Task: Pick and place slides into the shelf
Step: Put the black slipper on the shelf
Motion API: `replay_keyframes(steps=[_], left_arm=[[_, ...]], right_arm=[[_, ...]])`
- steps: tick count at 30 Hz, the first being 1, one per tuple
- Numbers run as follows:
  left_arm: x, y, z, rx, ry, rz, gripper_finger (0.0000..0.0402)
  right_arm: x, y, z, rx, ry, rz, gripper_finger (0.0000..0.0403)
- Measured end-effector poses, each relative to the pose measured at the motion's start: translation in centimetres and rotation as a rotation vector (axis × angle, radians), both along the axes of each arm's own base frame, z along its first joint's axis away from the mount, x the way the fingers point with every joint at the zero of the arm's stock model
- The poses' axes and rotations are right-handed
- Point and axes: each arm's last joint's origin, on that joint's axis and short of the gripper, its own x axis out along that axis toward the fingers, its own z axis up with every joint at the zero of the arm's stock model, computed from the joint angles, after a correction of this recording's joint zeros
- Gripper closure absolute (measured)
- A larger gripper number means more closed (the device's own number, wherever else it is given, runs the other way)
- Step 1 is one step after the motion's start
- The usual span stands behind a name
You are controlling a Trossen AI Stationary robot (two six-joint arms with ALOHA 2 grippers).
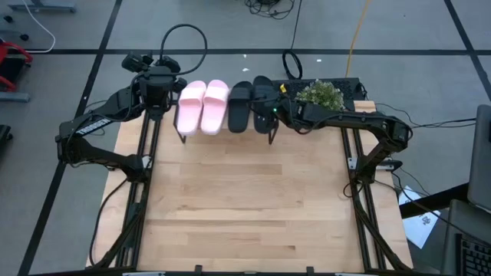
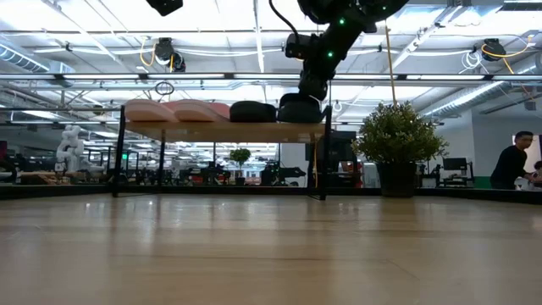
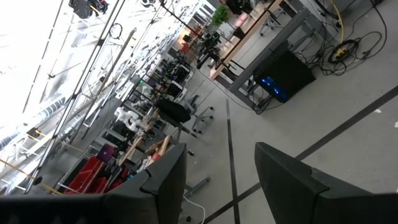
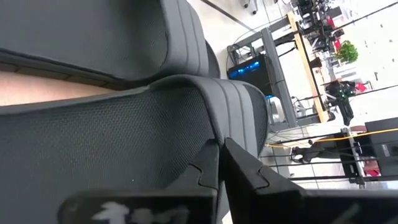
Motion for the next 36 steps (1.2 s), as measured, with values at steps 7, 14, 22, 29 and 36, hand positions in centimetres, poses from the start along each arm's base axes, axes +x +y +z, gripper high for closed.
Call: replay_keyframes(steps=[7,14,22,29,36], left_arm=[[0.0,0.0,0.0,0.000,0.000,0.000,0.0204],[0.0,0.0,0.0,0.000,0.000,0.000,0.0204],[0.0,0.0,0.0,0.000,0.000,0.000,0.0204],[0.0,0.0,0.0,0.000,0.000,0.000,0.0204],[0.0,0.0,0.0,0.000,0.001,0.000,0.0204]], right_arm=[[-0.1,-0.5,-0.2,0.030,0.002,0.021,0.0403],[-0.1,-0.5,-0.3,0.034,0.015,0.026,0.0397],[-0.5,-0.7,-0.8,0.093,0.043,0.047,0.0394],[-0.2,-0.9,-0.5,0.056,0.027,0.065,0.0393],[-0.4,-1.5,-0.5,0.088,0.011,0.086,0.0392]])
